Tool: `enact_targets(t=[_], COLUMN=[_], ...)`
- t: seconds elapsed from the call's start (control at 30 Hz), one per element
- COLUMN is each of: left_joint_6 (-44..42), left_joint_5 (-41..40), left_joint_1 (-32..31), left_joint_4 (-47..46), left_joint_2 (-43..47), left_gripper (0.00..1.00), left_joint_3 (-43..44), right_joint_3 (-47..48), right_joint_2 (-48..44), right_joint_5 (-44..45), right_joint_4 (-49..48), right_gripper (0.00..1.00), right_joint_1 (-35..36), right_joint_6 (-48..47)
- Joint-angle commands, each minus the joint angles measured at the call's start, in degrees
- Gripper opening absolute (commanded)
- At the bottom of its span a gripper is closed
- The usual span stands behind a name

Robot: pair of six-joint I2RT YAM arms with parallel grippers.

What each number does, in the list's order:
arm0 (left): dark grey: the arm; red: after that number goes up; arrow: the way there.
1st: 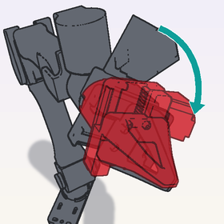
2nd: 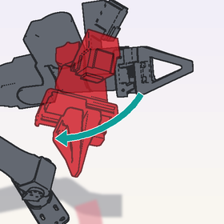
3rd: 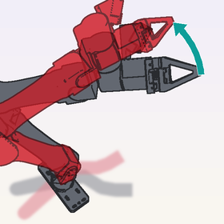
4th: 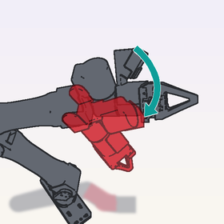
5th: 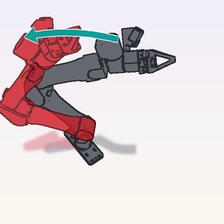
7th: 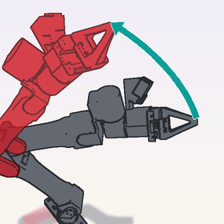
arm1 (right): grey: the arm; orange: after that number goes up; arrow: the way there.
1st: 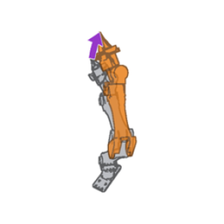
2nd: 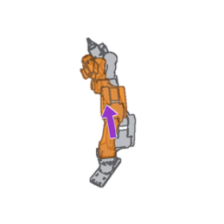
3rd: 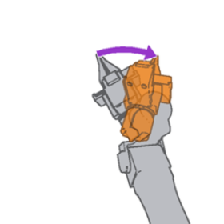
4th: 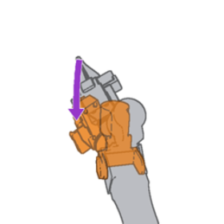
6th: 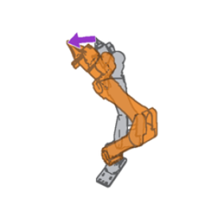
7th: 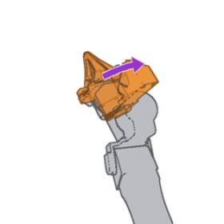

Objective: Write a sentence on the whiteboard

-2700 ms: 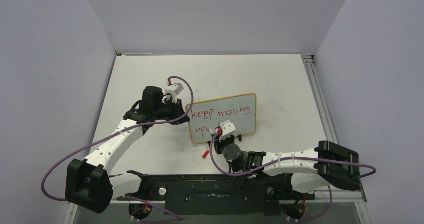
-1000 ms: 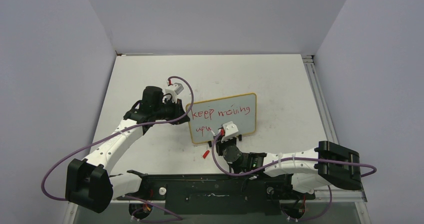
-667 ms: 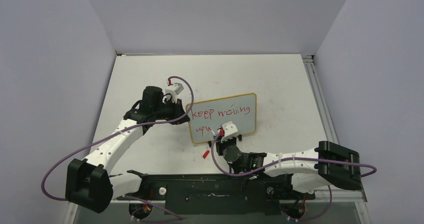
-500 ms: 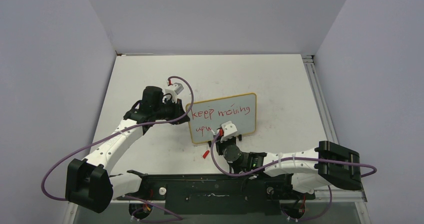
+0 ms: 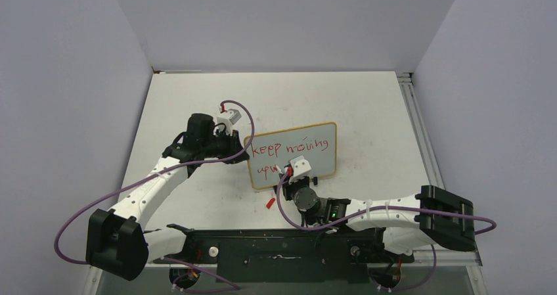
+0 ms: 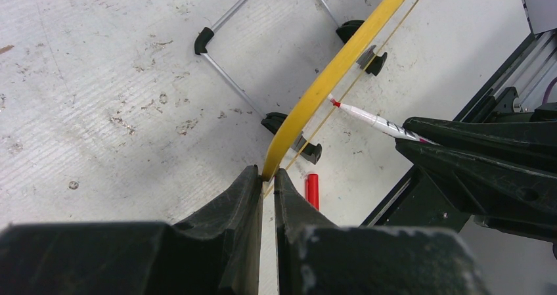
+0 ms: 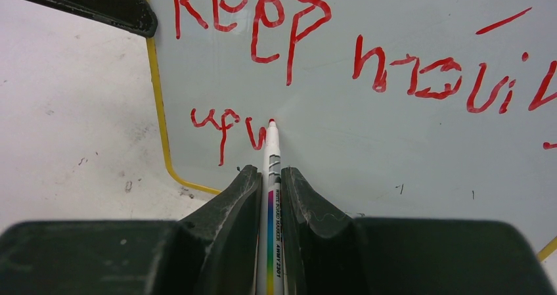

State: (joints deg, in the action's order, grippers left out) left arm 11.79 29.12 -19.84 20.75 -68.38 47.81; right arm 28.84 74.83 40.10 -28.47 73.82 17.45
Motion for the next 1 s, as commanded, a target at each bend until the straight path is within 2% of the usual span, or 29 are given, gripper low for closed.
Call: enact_targets(t=[0.0, 0.23, 0.4, 0.97], left_joint_6=[0.9, 0.9, 0.9, 0.0], left_joint_5=[1.2, 1.0, 0.8, 0.5], left_joint_1=[-0.3, -0.3, -0.3, -0.2], left_joint_4=[-1.5, -1.3, -1.3, -1.1], left_joint_2=[0.3, 0.4, 0.3, -0.4], left_gripper=[0.0, 0.0, 0.0, 0.0], left_joint_3=[0.7, 0.7, 0.8, 1.0], right_joint_3=[2.0, 2.0, 1.1, 0.4], right_joint_2=[-1.8, -2.8, -6.7, -16.3], right_joint_5=[1.7, -0.5, -3.0, -8.6], right_joint_4=[-2.7, -2.4, -1.4, 9.7], right_gripper=[0.05, 0.05, 0.05, 0.05], right_joint_1=[-1.0, -0.8, 0.6, 0.8], right_joint_6=[-0.9, -1.6, -2.8, 0.5])
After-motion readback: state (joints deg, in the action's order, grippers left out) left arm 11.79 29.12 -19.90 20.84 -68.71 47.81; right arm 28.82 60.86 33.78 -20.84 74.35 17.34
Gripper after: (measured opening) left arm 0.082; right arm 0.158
